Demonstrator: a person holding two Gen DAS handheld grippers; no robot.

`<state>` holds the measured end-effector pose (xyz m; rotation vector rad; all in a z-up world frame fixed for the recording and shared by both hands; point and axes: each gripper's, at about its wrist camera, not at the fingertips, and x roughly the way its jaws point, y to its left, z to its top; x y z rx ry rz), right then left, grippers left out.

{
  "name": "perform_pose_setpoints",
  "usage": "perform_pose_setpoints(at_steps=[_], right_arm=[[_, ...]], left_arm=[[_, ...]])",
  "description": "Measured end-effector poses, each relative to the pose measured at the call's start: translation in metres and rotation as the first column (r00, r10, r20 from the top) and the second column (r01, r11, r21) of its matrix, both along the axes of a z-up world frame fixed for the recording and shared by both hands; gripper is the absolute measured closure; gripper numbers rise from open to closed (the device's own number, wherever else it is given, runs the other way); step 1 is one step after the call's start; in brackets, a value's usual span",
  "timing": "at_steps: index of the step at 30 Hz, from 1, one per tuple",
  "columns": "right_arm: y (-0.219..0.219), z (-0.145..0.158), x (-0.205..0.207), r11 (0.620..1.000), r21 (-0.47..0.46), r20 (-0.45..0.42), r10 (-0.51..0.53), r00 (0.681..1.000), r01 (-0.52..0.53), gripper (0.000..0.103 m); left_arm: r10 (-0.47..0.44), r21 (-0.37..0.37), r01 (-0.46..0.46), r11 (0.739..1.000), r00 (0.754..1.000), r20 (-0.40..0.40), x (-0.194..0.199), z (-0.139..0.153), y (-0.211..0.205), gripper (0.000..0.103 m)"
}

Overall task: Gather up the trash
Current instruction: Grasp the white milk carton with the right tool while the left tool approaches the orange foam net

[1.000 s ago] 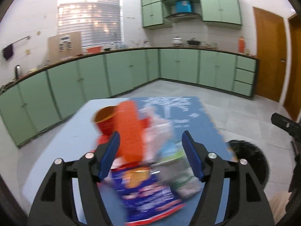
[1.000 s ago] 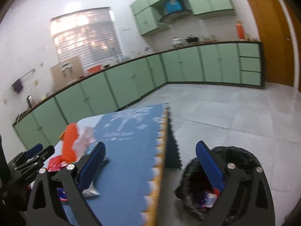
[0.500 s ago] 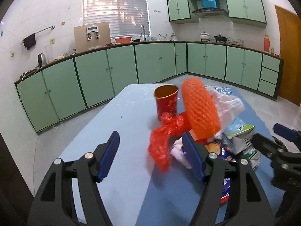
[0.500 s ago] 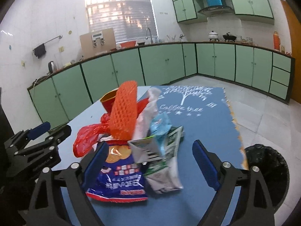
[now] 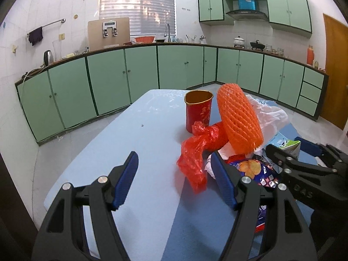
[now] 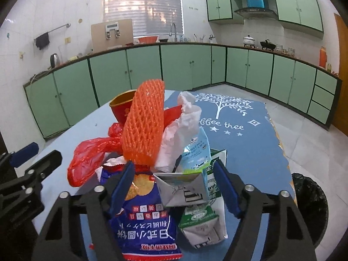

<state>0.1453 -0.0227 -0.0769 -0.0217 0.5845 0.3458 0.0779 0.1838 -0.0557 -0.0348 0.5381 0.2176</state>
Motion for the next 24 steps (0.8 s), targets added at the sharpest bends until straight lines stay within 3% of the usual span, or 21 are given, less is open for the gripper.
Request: perform_pose_setpoints(at_steps=[5,9,11,14,21,22,24], right_arm=[[-0.003,-0.005,0.005,1.000,0.017,-0.030,0.010,0.999,-0.009,0.047],[-0.009,-0.006,0.006,0.999,0.044,-0.043,0.017,0.999,-0.015,0.049],[-0.010,-0.006,0.005,0.999,0.045,-0.042,0.016,0.999,-0.014,0.049],[-0.010,-0.005,0.003,0.999,0.036,-0.035,0.003,0.999,-0.002,0.034],[-0.001,-0.008,0.003,1.000,-0.017,-0.043,-0.002,0.999,0.001,0.034],[-0.001,-0.011,0.005,1.000,-0.023,-0.056,-0.008,0.998,0.006,0.035],[-0.002,-0.013,0.009,1.000,-0.007,-0.081,0.003,0.997,-0.003,0.050]], left_arm=[[-0.010,0.002,0.010,1.000,1.000,0.008,0.002,0.001,-0.005,0.036],[-0.016,-0.001,0.016,1.000,1.000,0.006,0.003,-0.001,-0.008,0.036],[-0.021,0.002,0.021,1.000,1.000,0.005,0.003,-0.001,-0.011,0.036],[-0.023,0.008,0.023,1.000,1.000,0.006,0.002,-0.001,-0.013,0.036],[-0.023,0.005,0.023,1.000,1.000,0.008,0.003,-0.001,-0.014,0.036],[-0.023,0.006,0.023,1.000,1.000,0.008,0.002,-0.001,-0.013,0.036],[-0.025,0.002,0.025,1.000,1.000,0.009,0.002,-0.001,-0.013,0.036]])
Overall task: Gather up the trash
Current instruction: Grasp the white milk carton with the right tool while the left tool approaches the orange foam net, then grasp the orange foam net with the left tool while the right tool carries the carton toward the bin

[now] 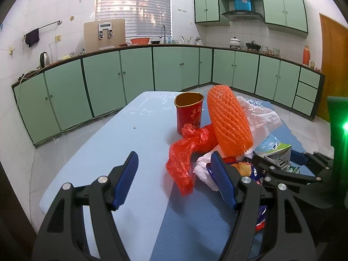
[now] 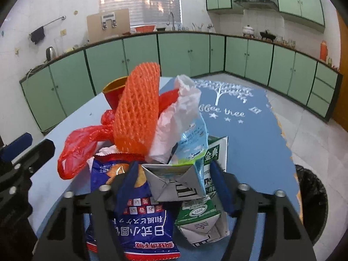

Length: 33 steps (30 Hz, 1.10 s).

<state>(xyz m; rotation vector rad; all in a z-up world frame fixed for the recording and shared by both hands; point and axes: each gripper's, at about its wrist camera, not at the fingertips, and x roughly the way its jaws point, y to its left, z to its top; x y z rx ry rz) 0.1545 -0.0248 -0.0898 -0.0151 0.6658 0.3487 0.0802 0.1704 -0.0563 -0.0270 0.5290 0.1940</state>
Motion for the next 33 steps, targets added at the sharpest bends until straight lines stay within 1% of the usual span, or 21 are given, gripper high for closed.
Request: perform_pose_setpoints(at_steps=[4,6,11,15,17,19,22,23,27,28,30,32,33], right_arm=[[-0.008,0.001,0.001,0.999,0.049,-0.006,0.002,1.000,-0.002,0.051],[-0.015,0.006,-0.003,0.997,0.072,0.018,0.000,1.000,-0.001,0.052],[-0.036,0.023,-0.012,0.996,0.092,0.062,-0.013,0.998,0.007,0.052],[-0.065,0.037,-0.017,0.989,0.138,0.094,-0.067,0.993,0.053,0.052],[-0.078,0.041,-0.016,0.986,0.147,0.102,-0.090,0.991,0.075,0.052],[-0.091,0.042,-0.014,0.983,0.153,0.107,-0.116,0.987,0.099,0.052],[-0.109,0.040,-0.010,0.976,0.165,0.099,-0.157,0.983,0.139,0.052],[-0.115,0.039,-0.009,0.974,0.172,0.095,-0.168,0.981,0.150,0.052],[-0.128,0.033,-0.005,0.969,0.185,0.090,-0.185,0.979,0.166,0.052],[-0.129,0.032,-0.005,0.968,0.187,0.090,-0.186,0.979,0.167,0.052],[-0.128,0.031,-0.004,0.968,0.187,0.091,-0.184,0.979,0.165,0.052],[-0.129,0.028,-0.003,0.969,0.185,0.090,-0.181,0.979,0.162,0.052],[-0.129,0.026,-0.002,0.969,0.188,0.088,-0.181,0.980,0.162,0.052]], left_arm=[[-0.006,-0.007,0.006,1.000,1.000,-0.001,0.001,0.000,-0.002,0.036],[-0.009,-0.012,0.009,1.000,1.000,0.001,0.003,0.001,-0.003,0.036],[-0.034,-0.030,0.034,0.999,0.999,0.006,0.008,0.003,-0.012,0.036],[-0.093,-0.040,0.093,0.995,0.996,0.019,0.017,0.007,-0.034,0.036],[-0.111,-0.039,0.112,0.993,0.994,0.025,0.023,0.008,-0.044,0.036],[-0.123,-0.031,0.124,0.992,0.992,0.035,0.031,0.008,-0.053,0.036],[-0.135,-0.037,0.136,0.990,0.991,0.019,0.049,0.003,-0.063,0.037],[-0.134,-0.040,0.134,0.990,0.991,0.012,0.054,0.001,-0.065,0.040],[-0.120,-0.049,0.119,0.992,0.993,-0.014,0.074,-0.007,-0.071,0.043],[-0.118,-0.049,0.117,0.992,0.993,-0.019,0.077,-0.009,-0.071,0.046],[-0.117,-0.057,0.115,0.992,0.993,-0.034,0.084,-0.013,-0.072,0.055],[-0.120,-0.070,0.117,0.991,0.992,-0.046,0.087,-0.017,-0.072,0.069],[-0.125,-0.079,0.121,0.990,0.991,-0.052,0.088,-0.019,-0.072,0.073]])
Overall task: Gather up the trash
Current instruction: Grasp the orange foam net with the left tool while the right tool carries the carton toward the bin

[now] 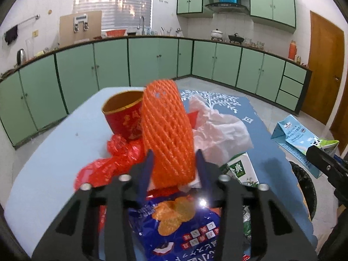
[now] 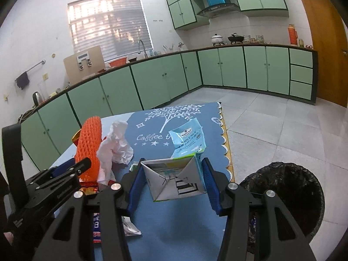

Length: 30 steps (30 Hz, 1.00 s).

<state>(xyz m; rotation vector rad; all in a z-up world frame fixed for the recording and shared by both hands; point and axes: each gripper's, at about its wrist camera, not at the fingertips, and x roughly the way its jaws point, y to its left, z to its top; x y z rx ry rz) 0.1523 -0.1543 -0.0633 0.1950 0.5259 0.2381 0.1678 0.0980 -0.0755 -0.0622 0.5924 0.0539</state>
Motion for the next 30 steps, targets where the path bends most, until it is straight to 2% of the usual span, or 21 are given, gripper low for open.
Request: perform_pose_setpoints(at_steps=[2,3,11,15,19,23,30], right_arm=[[-0.001,-0.002,-0.001,1.000,0.005,-0.002,-0.001,1.000,0.001,0.052],[-0.002,-0.003,-0.001,1.000,0.007,-0.002,-0.002,1.000,0.002,0.052],[-0.012,0.006,-0.007,1.000,0.004,0.034,-0.021,0.999,0.021,0.052],[-0.026,0.018,-0.013,0.999,0.008,0.069,-0.046,0.997,0.045,0.052],[-0.049,0.027,-0.021,0.997,0.017,0.096,-0.082,0.992,0.080,0.052],[-0.088,0.029,-0.030,0.990,0.018,0.106,-0.144,0.984,0.143,0.052],[-0.173,0.010,-0.038,0.961,0.003,0.058,-0.275,0.960,0.276,0.052]], left_arm=[[-0.006,0.000,0.006,1.000,1.000,-0.008,0.001,-0.004,0.000,0.088],[-0.009,0.003,0.009,1.000,1.000,-0.008,0.000,-0.005,-0.001,0.091],[0.020,0.029,-0.024,0.999,0.994,0.103,-0.031,0.021,-0.004,0.094],[-0.005,0.032,-0.001,0.999,0.985,0.173,-0.051,0.041,-0.015,0.094],[-0.078,0.018,0.076,0.997,0.973,0.218,-0.061,0.060,-0.041,0.094],[-0.174,-0.018,0.182,0.983,0.962,0.210,-0.060,0.063,-0.072,0.094],[-0.370,-0.071,0.380,0.922,0.920,0.126,-0.035,0.041,-0.167,0.094]])
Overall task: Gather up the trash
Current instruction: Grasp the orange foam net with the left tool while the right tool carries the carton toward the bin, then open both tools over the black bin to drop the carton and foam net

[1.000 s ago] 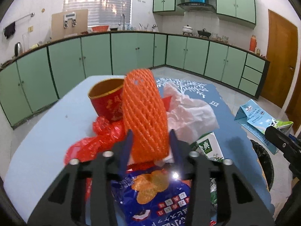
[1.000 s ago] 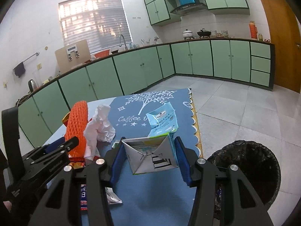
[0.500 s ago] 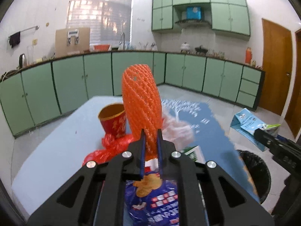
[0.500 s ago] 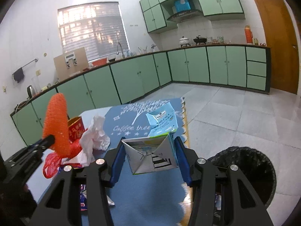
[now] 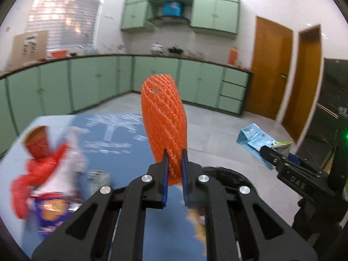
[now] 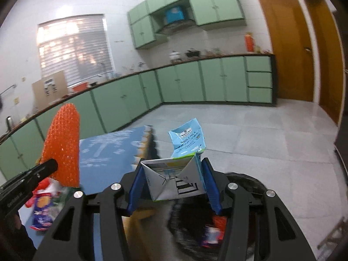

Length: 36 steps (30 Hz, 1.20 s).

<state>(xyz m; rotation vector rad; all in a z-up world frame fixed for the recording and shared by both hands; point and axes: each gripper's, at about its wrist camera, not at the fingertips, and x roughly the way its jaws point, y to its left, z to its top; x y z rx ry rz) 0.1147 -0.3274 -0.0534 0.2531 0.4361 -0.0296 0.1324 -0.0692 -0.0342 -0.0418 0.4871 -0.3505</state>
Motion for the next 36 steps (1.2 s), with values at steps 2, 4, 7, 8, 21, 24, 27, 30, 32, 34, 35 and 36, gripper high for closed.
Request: perform_pose_setpoints(at_steps=[2,4,7,8,21,24,27,30,32,34,35,36], right_arm=[[-0.025,-0.011,0.003,0.999,-0.007,-0.028,-0.034,0.999,0.034,0.052],[-0.043,-0.022,0.007,0.998,-0.029,-0.050,-0.052,0.997,0.051,0.052],[-0.066,-0.037,0.016,0.997,-0.051,-0.084,-0.064,0.994,0.060,0.052],[-0.073,-0.042,0.019,0.997,-0.048,-0.093,-0.064,0.994,0.060,0.052],[-0.145,-0.121,0.060,0.998,0.062,-0.241,-0.018,0.970,0.033,0.050],[-0.152,-0.125,0.063,0.996,0.079,-0.244,-0.025,0.969,0.046,0.047],[-0.154,-0.121,0.066,0.997,0.061,-0.245,-0.038,0.969,0.054,0.041],[-0.154,-0.115,0.062,0.996,0.062,-0.238,-0.042,0.970,0.059,0.041],[-0.150,-0.107,0.058,0.997,0.054,-0.225,-0.045,0.973,0.058,0.038],[-0.144,-0.096,0.053,0.998,0.043,-0.206,-0.043,0.978,0.053,0.036],[-0.140,-0.090,0.050,0.998,0.038,-0.193,-0.041,0.980,0.049,0.034],[-0.136,-0.081,0.049,0.998,0.033,-0.178,-0.040,0.983,0.046,0.030]], left_arm=[[-0.029,0.007,0.029,1.000,0.999,-0.016,0.008,-0.010,-0.025,0.094],[-0.057,0.019,0.058,0.998,0.998,-0.039,0.018,-0.021,-0.053,0.094],[-0.102,0.016,0.105,0.994,0.989,-0.108,0.036,-0.041,-0.090,0.094],[-0.113,0.016,0.117,0.993,0.985,-0.133,0.043,-0.048,-0.102,0.094],[-0.133,0.103,0.170,0.980,0.944,-0.300,0.110,-0.117,-0.158,0.075],[-0.140,0.098,0.176,0.980,0.944,-0.298,0.113,-0.119,-0.159,0.065],[-0.145,0.089,0.179,0.980,0.943,-0.301,0.115,-0.120,-0.164,0.064],[-0.143,0.072,0.171,0.983,0.945,-0.293,0.114,-0.113,-0.162,0.064],[-0.135,0.052,0.154,0.987,0.954,-0.269,0.112,-0.099,-0.151,0.064],[-0.116,0.041,0.129,0.991,0.966,-0.229,0.105,-0.083,-0.138,0.064],[-0.104,0.035,0.114,0.993,0.973,-0.207,0.101,-0.075,-0.129,0.064],[-0.084,0.031,0.091,0.995,0.981,-0.177,0.096,-0.064,-0.117,0.064]])
